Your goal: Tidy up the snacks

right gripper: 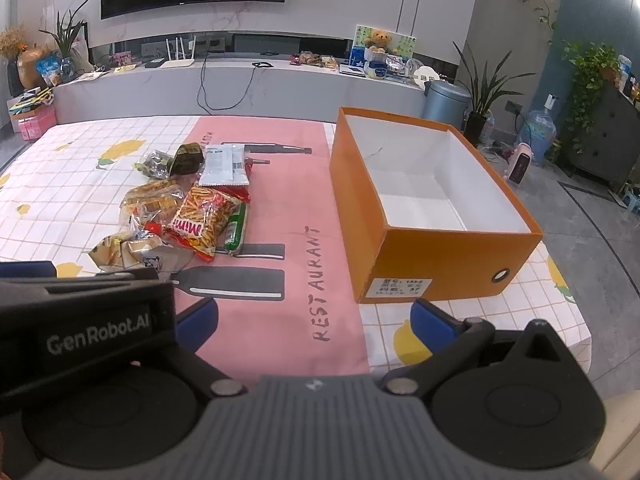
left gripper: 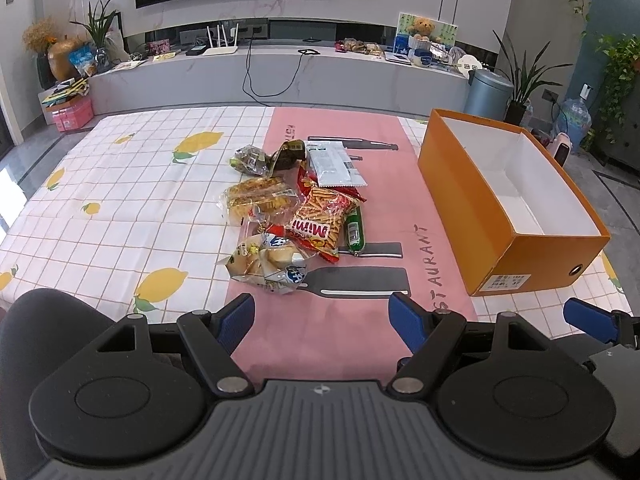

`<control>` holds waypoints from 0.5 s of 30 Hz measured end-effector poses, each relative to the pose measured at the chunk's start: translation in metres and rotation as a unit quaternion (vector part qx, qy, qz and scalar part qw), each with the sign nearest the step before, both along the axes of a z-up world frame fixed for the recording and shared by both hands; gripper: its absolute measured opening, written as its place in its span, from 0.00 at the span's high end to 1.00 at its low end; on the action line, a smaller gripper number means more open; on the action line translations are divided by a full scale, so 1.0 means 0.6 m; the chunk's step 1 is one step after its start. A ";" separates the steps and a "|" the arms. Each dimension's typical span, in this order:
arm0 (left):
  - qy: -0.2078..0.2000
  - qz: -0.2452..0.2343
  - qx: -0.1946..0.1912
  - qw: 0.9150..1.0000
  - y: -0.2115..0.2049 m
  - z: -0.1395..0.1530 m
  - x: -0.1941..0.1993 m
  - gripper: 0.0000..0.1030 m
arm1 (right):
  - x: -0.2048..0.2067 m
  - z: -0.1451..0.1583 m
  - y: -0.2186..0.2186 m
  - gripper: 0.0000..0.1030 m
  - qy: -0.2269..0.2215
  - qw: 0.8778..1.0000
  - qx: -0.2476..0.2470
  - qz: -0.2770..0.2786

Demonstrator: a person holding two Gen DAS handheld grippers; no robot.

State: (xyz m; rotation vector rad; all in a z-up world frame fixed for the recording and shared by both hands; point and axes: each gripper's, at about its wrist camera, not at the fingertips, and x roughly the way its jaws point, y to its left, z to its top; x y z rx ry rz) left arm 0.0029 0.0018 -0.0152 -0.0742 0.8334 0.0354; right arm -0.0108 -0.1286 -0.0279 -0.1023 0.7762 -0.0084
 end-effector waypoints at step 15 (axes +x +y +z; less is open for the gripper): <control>-0.007 -0.005 0.001 1.000 0.005 0.001 -0.003 0.13 | -0.002 0.001 0.006 0.03 -0.001 1.000 0.004 -0.002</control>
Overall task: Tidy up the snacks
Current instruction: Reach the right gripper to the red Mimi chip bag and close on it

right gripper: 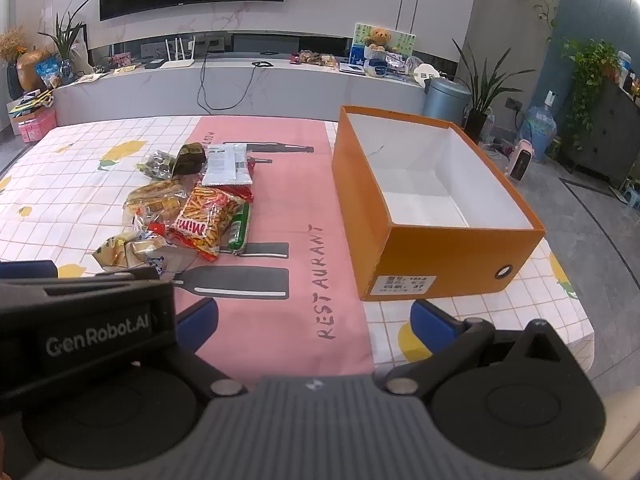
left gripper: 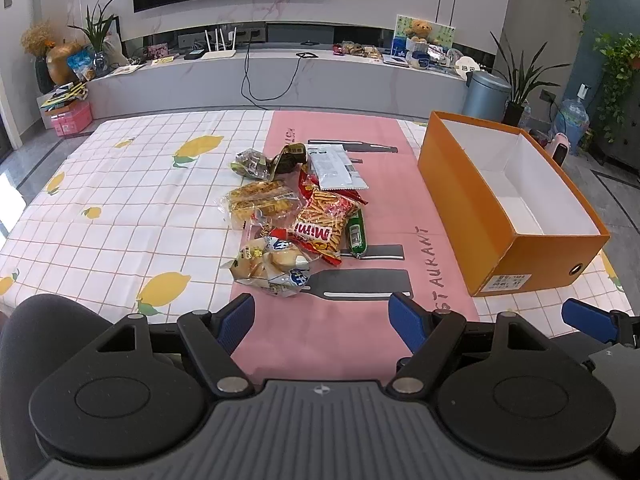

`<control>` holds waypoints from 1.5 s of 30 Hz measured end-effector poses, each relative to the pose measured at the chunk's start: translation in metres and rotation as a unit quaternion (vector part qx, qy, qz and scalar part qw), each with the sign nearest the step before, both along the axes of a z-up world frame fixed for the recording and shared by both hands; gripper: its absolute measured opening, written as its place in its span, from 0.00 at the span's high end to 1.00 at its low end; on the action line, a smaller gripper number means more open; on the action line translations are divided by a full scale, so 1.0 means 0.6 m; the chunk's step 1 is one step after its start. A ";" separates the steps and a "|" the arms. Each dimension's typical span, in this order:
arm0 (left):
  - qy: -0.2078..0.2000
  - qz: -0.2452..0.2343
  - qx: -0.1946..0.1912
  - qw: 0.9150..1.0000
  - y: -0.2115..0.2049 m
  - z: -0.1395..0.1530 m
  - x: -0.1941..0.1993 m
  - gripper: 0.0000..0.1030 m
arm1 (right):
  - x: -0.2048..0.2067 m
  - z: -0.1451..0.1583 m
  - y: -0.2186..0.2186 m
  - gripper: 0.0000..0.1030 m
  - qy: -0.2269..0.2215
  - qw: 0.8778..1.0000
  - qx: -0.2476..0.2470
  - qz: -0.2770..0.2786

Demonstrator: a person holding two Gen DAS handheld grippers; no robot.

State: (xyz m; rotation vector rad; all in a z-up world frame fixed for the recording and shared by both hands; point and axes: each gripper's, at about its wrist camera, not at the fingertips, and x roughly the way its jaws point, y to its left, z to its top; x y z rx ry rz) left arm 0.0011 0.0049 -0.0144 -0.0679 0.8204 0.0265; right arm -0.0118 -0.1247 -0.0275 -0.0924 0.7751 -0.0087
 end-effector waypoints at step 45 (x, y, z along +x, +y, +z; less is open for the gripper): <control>0.038 -0.014 0.012 0.999 0.130 -0.111 0.188 0.16 | 0.275 -0.146 0.062 0.03 0.023 0.993 0.110 0.019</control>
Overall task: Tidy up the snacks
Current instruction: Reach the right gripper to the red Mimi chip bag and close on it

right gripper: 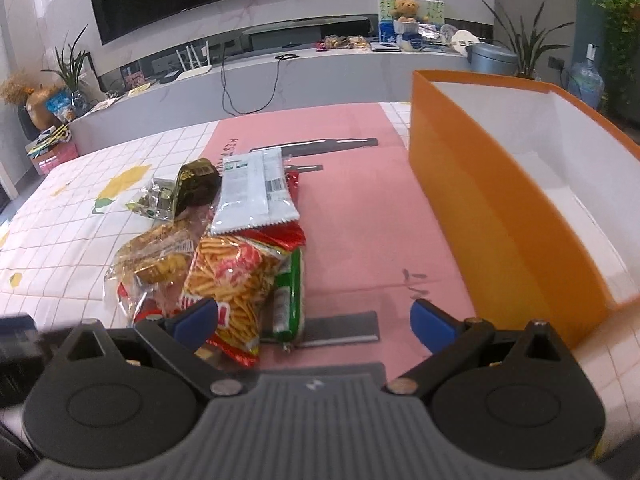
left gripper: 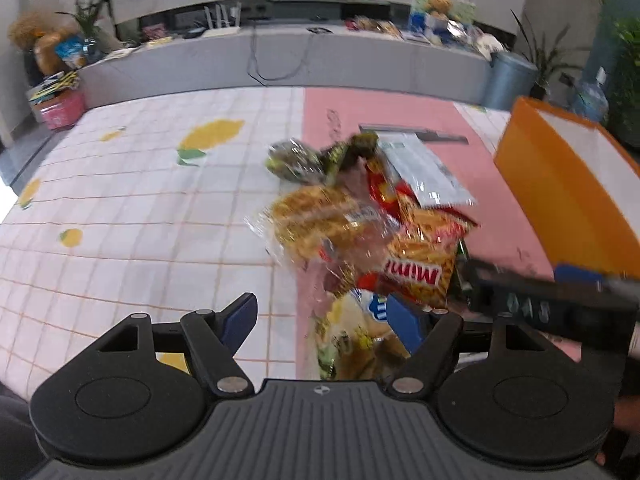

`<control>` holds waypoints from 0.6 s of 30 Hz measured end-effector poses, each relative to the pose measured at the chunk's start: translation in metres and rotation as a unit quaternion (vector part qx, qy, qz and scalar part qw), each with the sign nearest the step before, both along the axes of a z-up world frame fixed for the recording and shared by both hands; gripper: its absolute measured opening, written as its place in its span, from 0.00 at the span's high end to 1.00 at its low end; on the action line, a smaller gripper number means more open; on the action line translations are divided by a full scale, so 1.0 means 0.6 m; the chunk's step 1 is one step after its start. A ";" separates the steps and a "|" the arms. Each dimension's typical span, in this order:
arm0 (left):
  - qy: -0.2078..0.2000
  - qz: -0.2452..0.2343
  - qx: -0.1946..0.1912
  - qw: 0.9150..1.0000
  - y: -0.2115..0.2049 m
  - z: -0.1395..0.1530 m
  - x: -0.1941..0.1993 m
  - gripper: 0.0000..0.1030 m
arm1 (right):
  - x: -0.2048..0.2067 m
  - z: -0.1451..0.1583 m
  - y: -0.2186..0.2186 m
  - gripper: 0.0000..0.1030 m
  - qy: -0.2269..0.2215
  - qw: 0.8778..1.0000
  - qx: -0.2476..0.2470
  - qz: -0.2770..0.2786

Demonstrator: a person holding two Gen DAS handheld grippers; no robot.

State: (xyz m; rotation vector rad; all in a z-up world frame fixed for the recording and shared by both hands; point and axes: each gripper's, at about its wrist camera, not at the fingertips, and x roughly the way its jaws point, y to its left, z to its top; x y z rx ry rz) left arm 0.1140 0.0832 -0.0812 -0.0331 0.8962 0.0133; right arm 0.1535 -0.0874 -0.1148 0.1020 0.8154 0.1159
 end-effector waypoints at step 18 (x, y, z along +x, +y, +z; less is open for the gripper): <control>0.021 -0.025 -0.010 0.999 -0.006 -0.043 0.020 0.16 | 0.086 -0.035 0.061 0.15 0.076 0.996 0.037 0.028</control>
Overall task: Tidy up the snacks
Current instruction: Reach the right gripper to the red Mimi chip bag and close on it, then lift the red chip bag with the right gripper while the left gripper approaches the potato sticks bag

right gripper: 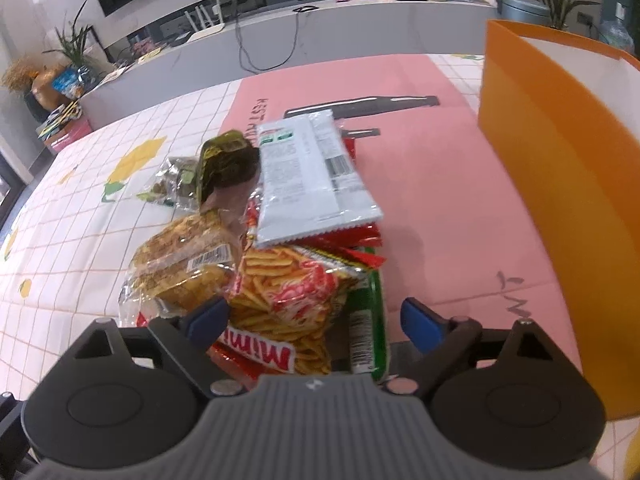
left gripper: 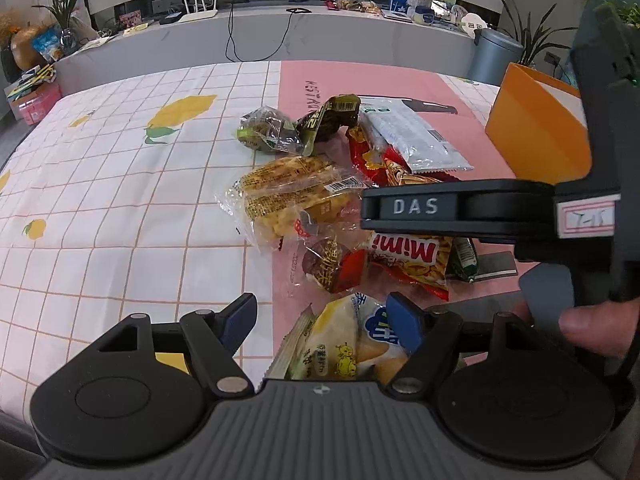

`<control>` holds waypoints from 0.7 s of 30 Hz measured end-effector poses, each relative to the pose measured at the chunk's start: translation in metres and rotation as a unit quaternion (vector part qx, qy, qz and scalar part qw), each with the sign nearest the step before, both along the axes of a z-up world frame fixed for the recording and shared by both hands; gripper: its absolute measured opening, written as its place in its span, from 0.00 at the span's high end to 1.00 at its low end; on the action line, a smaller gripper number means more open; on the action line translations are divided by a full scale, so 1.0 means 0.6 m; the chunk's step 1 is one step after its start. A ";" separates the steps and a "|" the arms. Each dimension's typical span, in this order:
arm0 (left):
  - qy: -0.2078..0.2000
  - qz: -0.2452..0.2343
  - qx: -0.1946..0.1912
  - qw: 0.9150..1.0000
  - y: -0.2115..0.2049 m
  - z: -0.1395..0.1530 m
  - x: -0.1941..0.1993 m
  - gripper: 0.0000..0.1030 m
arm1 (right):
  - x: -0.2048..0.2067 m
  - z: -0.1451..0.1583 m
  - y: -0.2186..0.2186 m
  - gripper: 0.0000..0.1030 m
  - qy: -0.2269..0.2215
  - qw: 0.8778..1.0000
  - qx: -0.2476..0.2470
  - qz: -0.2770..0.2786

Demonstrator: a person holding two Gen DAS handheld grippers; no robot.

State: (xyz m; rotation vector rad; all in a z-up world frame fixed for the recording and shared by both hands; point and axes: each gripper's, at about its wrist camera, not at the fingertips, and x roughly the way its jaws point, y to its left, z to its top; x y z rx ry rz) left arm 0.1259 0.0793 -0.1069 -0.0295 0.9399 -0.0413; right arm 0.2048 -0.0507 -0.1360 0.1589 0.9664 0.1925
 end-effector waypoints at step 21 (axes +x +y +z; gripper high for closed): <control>-0.011 -0.023 0.002 1.000 -0.014 0.005 -0.007 0.18 | -0.015 -0.010 -0.008 0.44 -0.010 1.000 0.001 -0.003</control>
